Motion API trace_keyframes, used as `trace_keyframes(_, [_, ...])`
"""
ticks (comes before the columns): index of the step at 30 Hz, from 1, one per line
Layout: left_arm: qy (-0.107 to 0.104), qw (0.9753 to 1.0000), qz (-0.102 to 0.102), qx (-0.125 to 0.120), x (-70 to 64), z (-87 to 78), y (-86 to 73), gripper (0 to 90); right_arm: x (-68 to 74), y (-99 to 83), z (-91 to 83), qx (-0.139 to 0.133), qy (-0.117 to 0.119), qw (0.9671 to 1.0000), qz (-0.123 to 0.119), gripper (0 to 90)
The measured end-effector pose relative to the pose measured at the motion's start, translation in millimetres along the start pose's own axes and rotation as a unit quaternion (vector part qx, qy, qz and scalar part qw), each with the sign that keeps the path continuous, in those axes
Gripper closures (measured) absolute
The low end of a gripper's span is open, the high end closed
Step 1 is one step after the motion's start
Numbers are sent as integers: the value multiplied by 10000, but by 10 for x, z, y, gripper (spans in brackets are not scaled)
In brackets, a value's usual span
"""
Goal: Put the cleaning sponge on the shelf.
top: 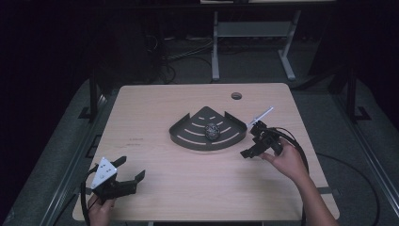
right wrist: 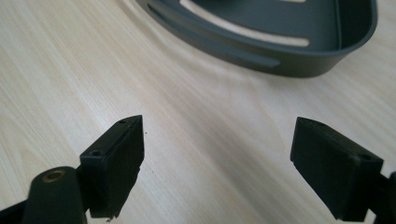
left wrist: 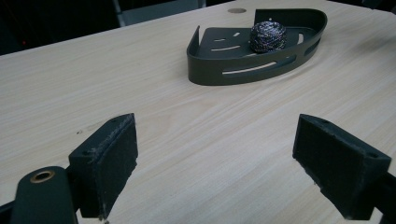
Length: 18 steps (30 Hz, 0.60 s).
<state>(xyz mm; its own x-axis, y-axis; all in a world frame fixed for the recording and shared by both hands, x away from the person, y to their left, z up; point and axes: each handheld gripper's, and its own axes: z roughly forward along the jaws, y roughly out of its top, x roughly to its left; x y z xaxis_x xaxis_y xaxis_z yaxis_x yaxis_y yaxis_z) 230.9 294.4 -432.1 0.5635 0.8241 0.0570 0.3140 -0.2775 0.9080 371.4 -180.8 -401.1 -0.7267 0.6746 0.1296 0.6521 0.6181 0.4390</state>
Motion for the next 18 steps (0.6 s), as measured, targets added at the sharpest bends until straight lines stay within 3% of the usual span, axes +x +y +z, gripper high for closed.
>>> trace_keyframes(18, [-16,10000,39,29,-13,11,0,133,40,-389,50,-147,79,9998,101,170])
